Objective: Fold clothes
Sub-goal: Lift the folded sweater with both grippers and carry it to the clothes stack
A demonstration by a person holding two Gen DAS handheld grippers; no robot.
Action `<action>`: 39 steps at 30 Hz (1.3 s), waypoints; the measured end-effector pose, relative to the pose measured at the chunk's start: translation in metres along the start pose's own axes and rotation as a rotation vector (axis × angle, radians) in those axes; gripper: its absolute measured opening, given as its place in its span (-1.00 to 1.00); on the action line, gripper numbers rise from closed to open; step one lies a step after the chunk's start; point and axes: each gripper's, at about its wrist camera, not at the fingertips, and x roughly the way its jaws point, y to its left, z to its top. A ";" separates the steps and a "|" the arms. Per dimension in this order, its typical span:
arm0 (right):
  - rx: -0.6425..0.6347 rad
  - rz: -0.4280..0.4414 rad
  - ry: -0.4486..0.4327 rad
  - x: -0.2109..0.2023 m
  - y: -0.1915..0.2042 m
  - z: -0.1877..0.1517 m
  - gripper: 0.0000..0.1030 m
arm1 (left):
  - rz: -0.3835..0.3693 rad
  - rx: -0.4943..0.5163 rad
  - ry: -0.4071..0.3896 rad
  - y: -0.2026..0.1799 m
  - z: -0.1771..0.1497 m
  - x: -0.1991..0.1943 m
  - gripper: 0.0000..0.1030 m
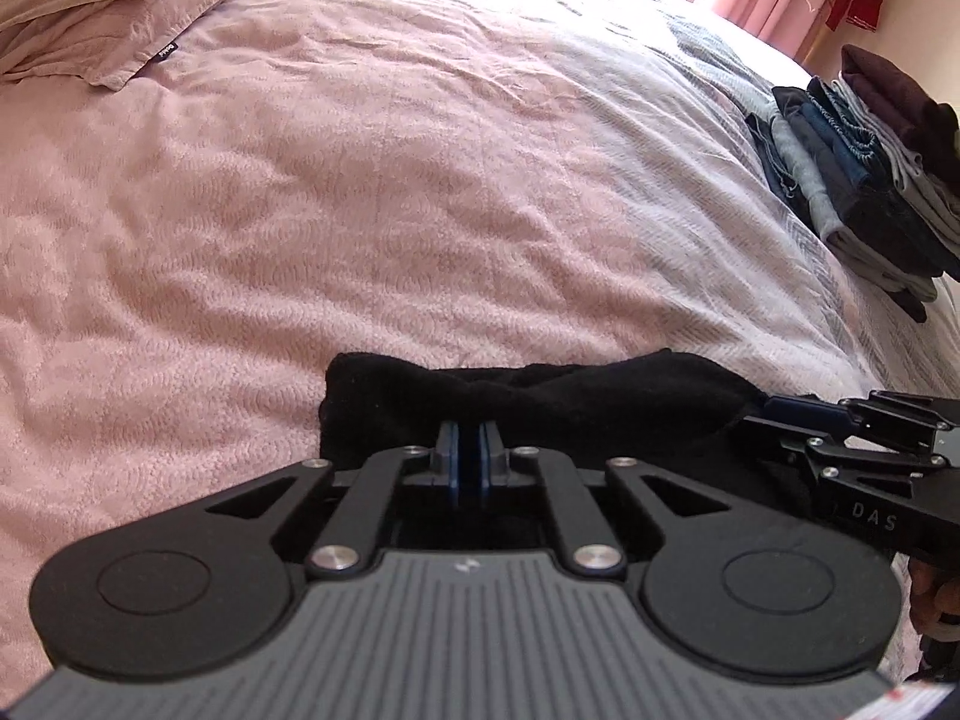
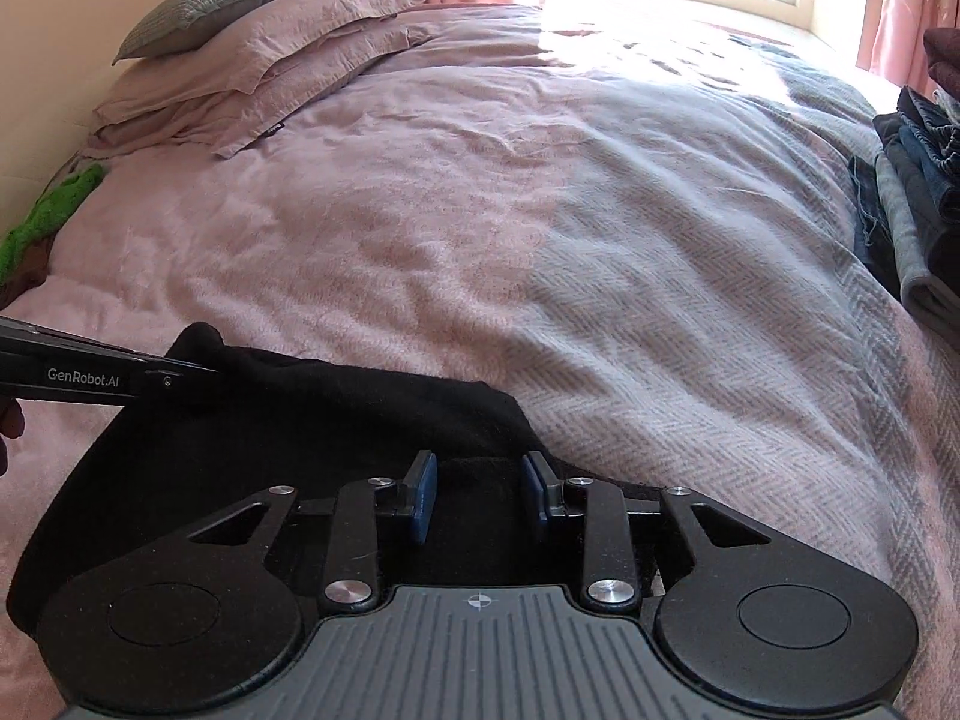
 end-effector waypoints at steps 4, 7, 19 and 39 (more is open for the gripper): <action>0.106 0.070 0.007 -0.036 -0.023 0.001 -0.10 | -0.082 -0.018 -0.053 0.028 -0.009 -0.047 -0.07; 0.213 0.172 0.020 -0.064 -0.059 -0.008 0.30 | -0.162 -0.090 0.005 0.068 -0.037 -0.066 0.06; 0.612 0.560 0.244 0.008 -0.138 -0.048 0.31 | -0.501 -0.529 0.154 0.109 -0.095 0.008 0.24; 0.583 0.720 0.149 -0.052 -0.164 -0.033 -0.71 | -0.354 -0.429 0.030 -0.022 -0.060 -0.051 -0.65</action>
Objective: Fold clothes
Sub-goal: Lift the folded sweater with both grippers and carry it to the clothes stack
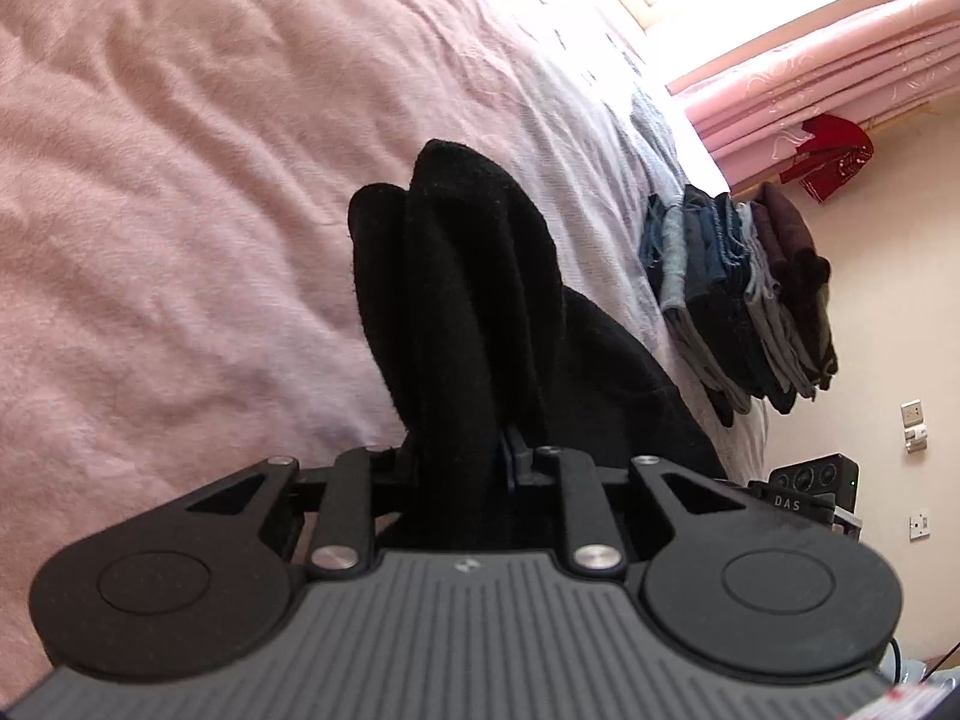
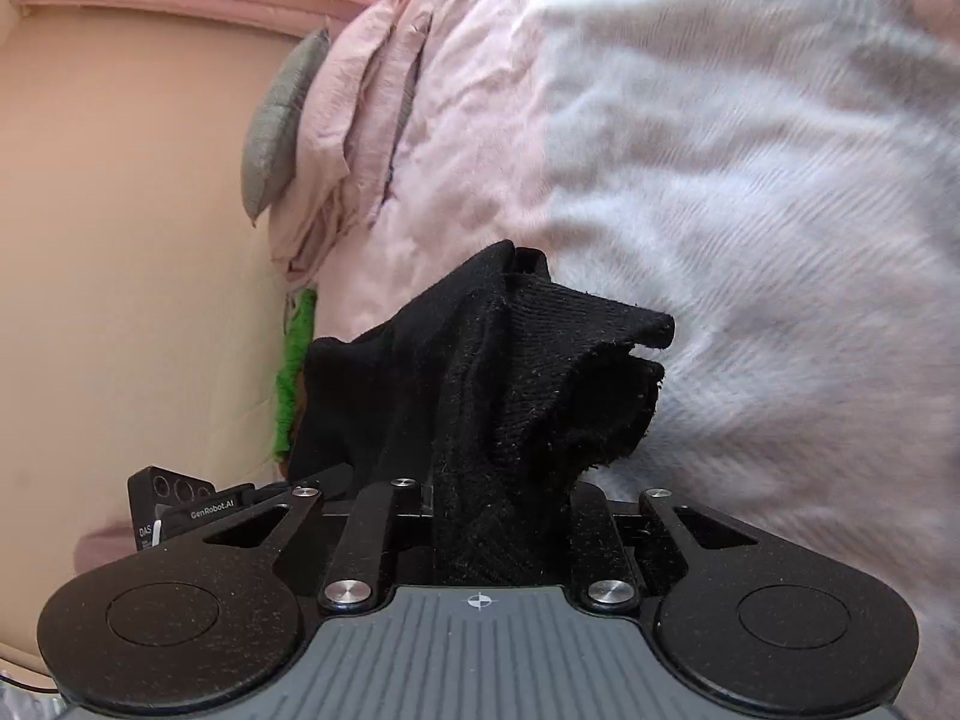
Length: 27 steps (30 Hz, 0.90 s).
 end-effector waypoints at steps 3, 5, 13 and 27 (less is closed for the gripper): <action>0.010 -0.019 -0.052 -0.066 0.008 0.011 -0.71 | -0.052 0.026 0.012 -0.057 0.000 0.013 -0.65; 0.014 -0.036 -0.103 -0.113 0.014 0.023 -0.70 | -0.102 0.061 0.027 -0.101 0.007 0.030 -0.65; -0.028 -0.117 -0.383 -0.306 0.052 0.116 -0.70 | -0.334 0.274 0.038 -0.315 0.070 0.118 -0.65; 0.071 -0.118 -0.475 -0.403 0.012 0.295 -0.70 | -0.318 0.343 0.090 -0.480 0.187 0.249 -0.65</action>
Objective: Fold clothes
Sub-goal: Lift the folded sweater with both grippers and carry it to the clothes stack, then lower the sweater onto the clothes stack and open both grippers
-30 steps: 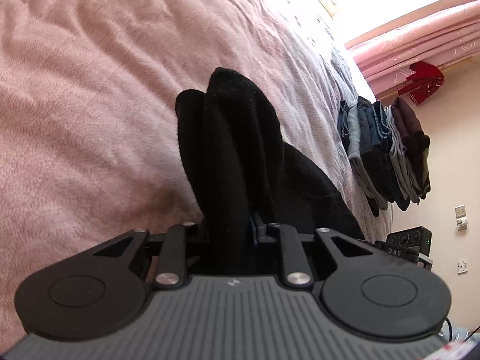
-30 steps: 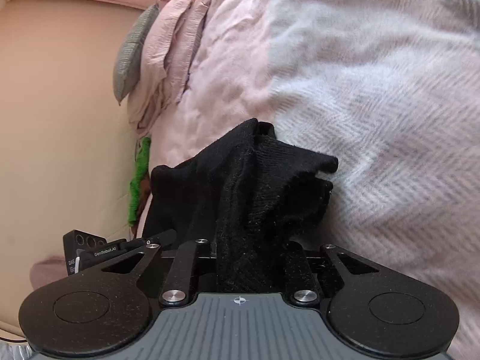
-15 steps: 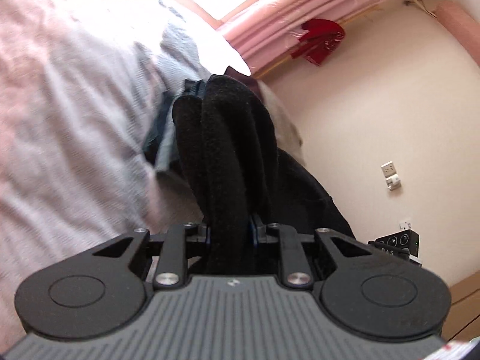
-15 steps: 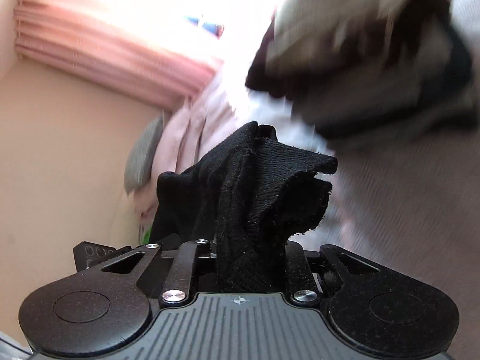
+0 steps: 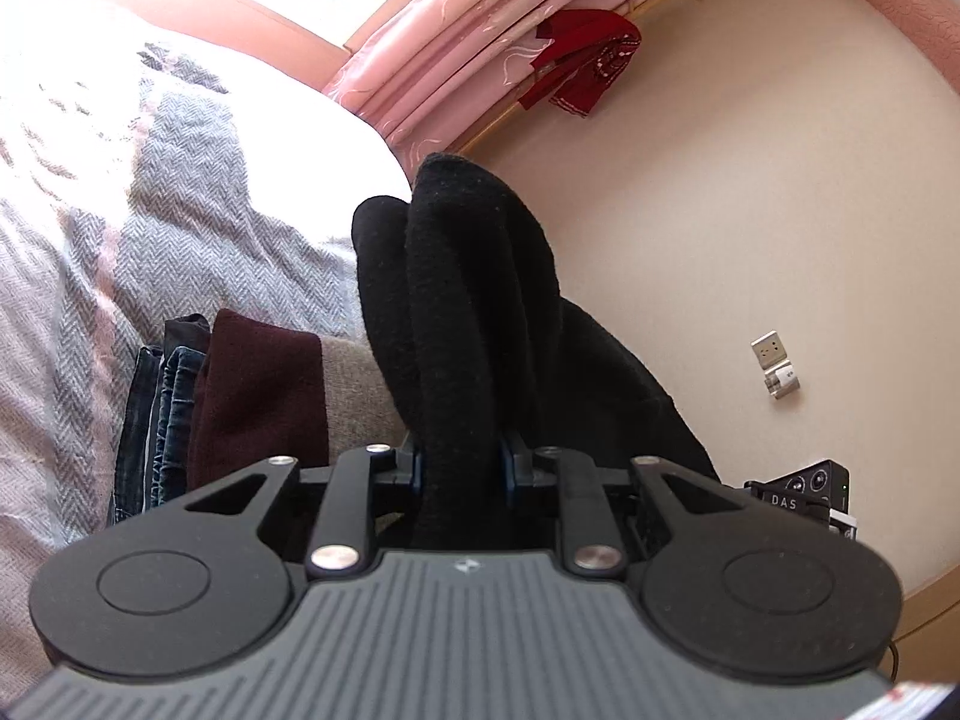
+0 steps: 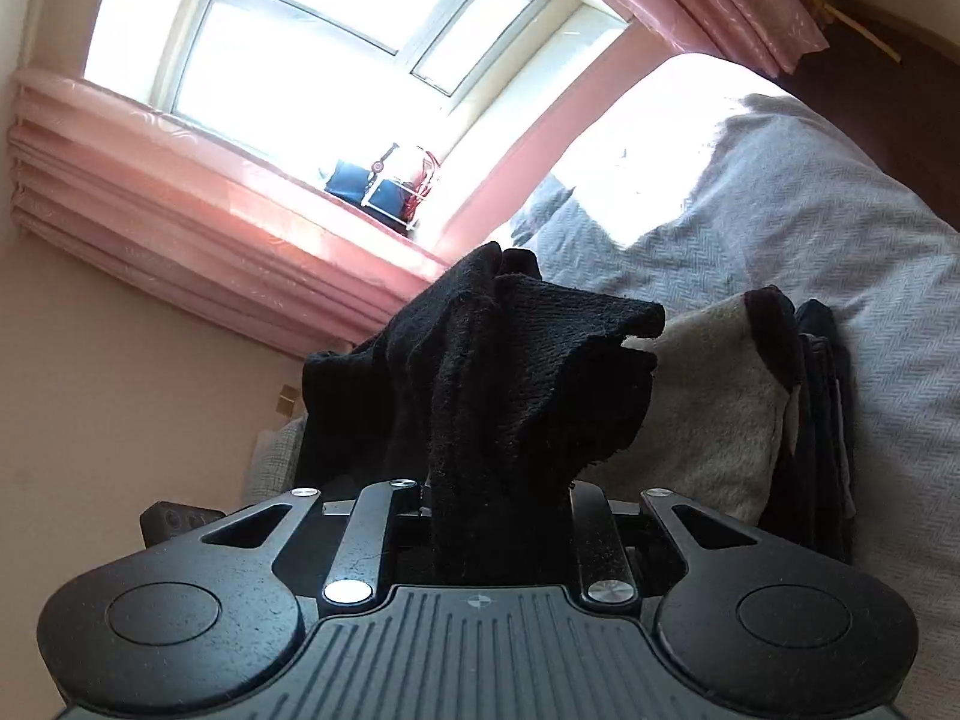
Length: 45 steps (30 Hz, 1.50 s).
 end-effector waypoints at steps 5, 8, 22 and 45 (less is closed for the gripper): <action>0.080 -0.006 0.015 0.021 -0.045 0.005 -0.70 | 0.022 -0.038 0.011 0.031 0.004 0.023 -0.66; 0.087 -0.039 0.023 0.031 -0.068 0.008 -0.69 | 0.035 -0.060 -0.022 0.057 0.010 0.026 -0.74; 0.050 0.091 -0.070 0.027 -0.061 0.008 -0.69 | -0.055 -0.005 -0.081 0.068 0.018 0.029 -0.77; -0.611 -0.659 -0.336 0.140 0.023 -0.033 -0.01 | 0.390 0.318 -0.184 0.001 0.015 0.116 -0.62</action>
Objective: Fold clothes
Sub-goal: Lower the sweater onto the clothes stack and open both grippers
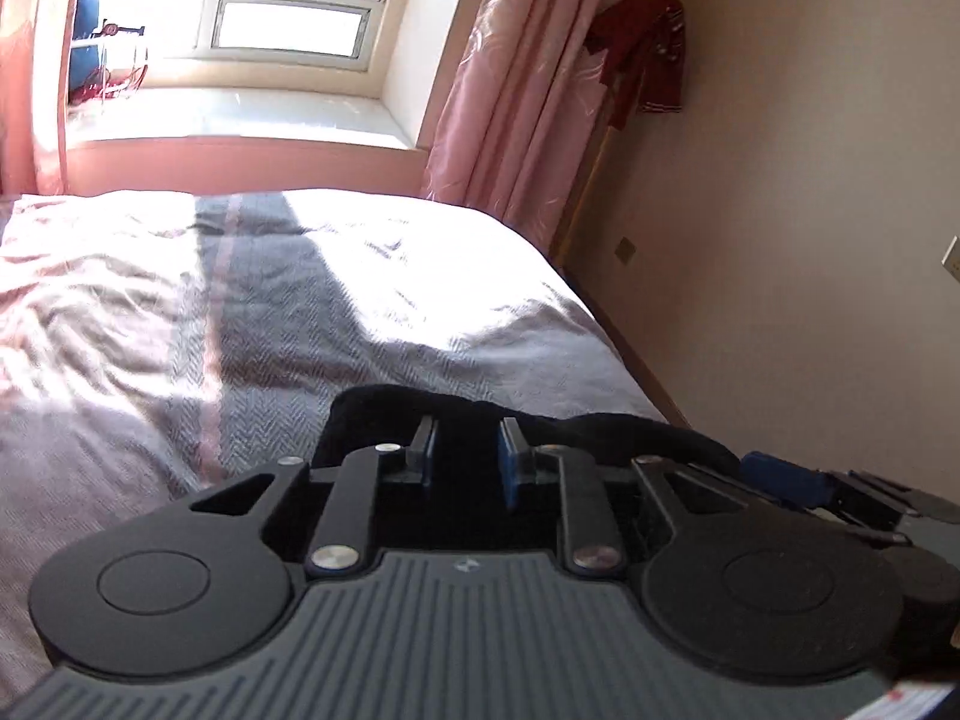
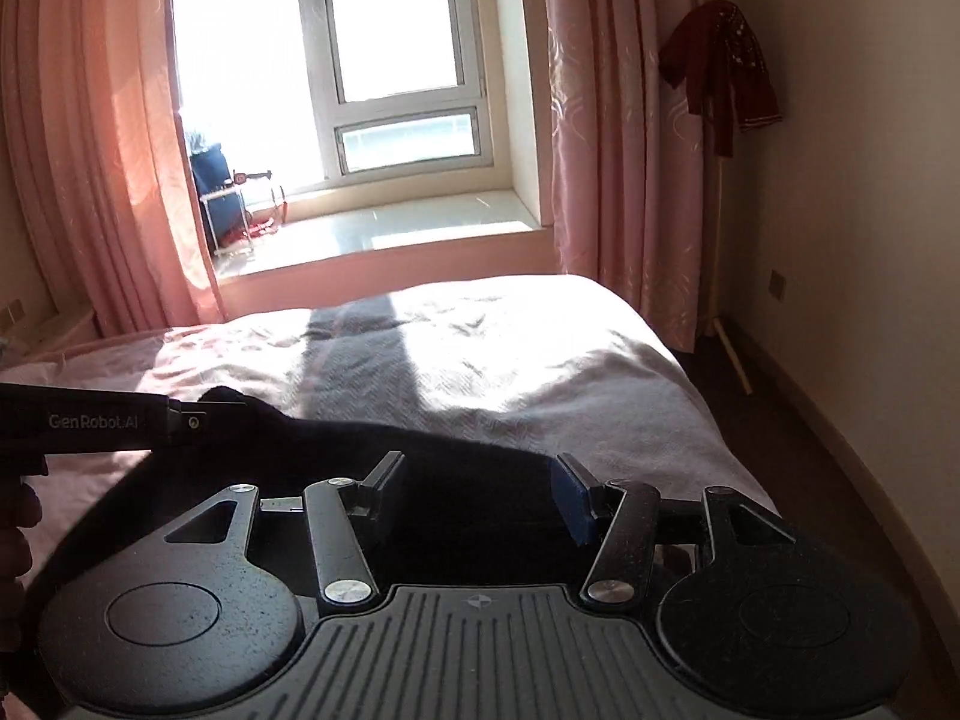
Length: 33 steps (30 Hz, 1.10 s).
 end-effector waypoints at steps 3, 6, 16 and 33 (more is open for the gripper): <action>0.030 0.009 0.007 0.020 -0.006 -0.009 -0.01 | -0.029 -0.054 -0.008 0.020 -0.017 0.015 -0.60; 0.020 0.025 0.013 0.025 -0.007 -0.012 -0.01 | -0.049 -0.082 -0.016 0.031 -0.022 0.018 -0.60; -0.018 0.031 -0.042 -0.074 0.001 0.001 -0.01 | 0.003 -0.007 -0.017 0.014 -0.014 -0.059 -0.66; 0.065 0.046 0.046 -0.182 0.019 -0.032 0.00 | 0.179 0.073 0.122 -0.034 -0.065 -0.177 0.05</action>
